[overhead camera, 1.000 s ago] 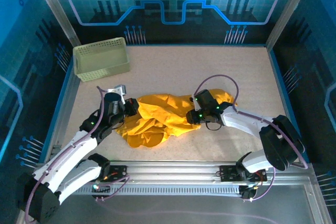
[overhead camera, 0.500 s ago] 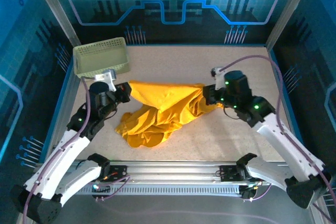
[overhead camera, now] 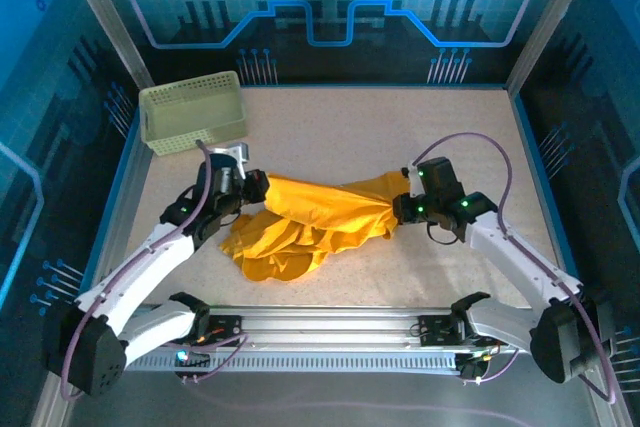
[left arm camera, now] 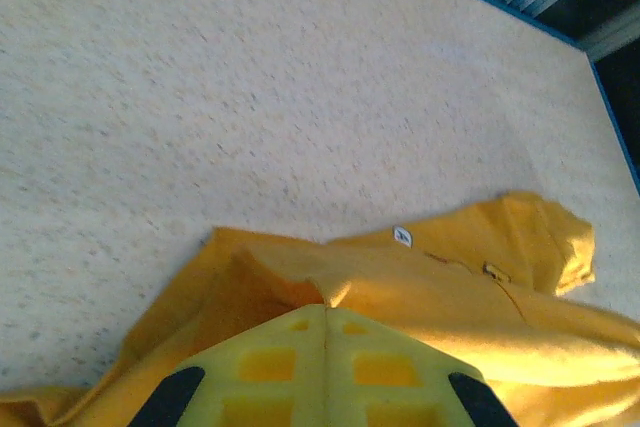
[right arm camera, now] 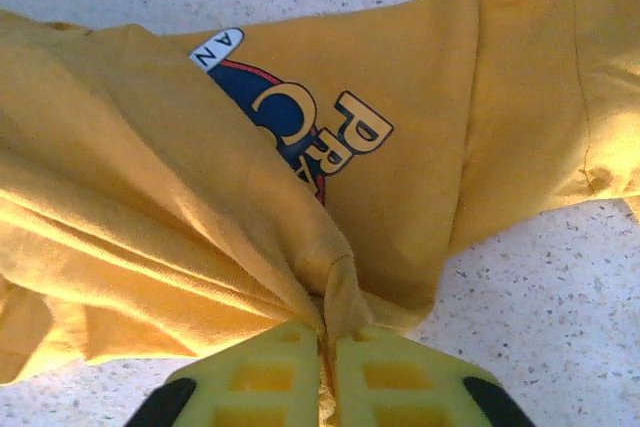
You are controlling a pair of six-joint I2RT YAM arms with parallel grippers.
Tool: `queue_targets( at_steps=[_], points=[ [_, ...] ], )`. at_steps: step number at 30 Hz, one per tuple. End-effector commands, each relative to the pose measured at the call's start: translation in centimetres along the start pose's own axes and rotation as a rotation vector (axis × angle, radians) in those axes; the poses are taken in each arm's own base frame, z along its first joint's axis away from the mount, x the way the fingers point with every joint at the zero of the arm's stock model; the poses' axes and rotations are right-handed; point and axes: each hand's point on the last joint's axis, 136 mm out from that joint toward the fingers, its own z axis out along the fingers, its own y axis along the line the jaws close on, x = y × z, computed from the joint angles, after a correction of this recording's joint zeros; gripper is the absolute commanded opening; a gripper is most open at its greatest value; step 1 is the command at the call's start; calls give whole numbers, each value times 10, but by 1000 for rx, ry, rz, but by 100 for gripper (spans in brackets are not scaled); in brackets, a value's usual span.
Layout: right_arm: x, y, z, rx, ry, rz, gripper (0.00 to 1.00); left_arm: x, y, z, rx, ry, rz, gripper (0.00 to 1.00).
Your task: Fold the inside-out t-shirt
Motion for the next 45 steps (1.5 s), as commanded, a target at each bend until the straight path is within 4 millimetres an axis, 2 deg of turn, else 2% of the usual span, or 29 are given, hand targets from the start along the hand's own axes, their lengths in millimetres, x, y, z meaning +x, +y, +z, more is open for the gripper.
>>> queue_targets(
  at_steps=[1,4,7,9,11,14,16,20,24,26,27,29,36,39,45],
  points=[
    [-4,-11,1,42,-19,14,29,9,-42,0,147,6,84,0],
    [-7,-14,-8,72,-47,-12,45,23,-54,-1,183,16,135,0],
    [-17,1,-25,39,-109,-96,57,32,-55,-6,190,13,159,0],
    [-23,25,-32,-40,-159,-170,62,34,-51,-12,188,-2,159,0],
    [-25,63,-36,-154,-213,-284,64,34,-46,-18,178,-22,161,0],
    [-28,117,-33,-269,-307,-472,67,33,-46,-23,187,-37,165,0],
    [-32,143,-27,-334,-341,-539,69,32,-47,-25,193,-39,164,0],
    [-43,181,-14,-442,-423,-659,73,33,-48,-26,206,-38,160,0],
    [-44,212,0,-471,-435,-797,74,33,-50,-28,216,-41,159,0],
    [-41,221,16,-448,-416,-835,73,33,-51,-28,221,-40,158,0],
    [-50,229,15,-454,-434,-842,72,32,-51,-29,224,-43,157,0],
    [-51,238,22,-462,-430,-861,69,33,-52,-28,228,-41,154,0],
    [-60,249,39,-433,-451,-872,58,33,-54,-30,240,-44,153,0],
    [-56,253,45,-444,-435,-887,50,33,-55,-30,244,-44,150,0],
    [-51,261,48,-463,-418,-913,25,31,-56,-30,248,-47,146,0]
  ],
)
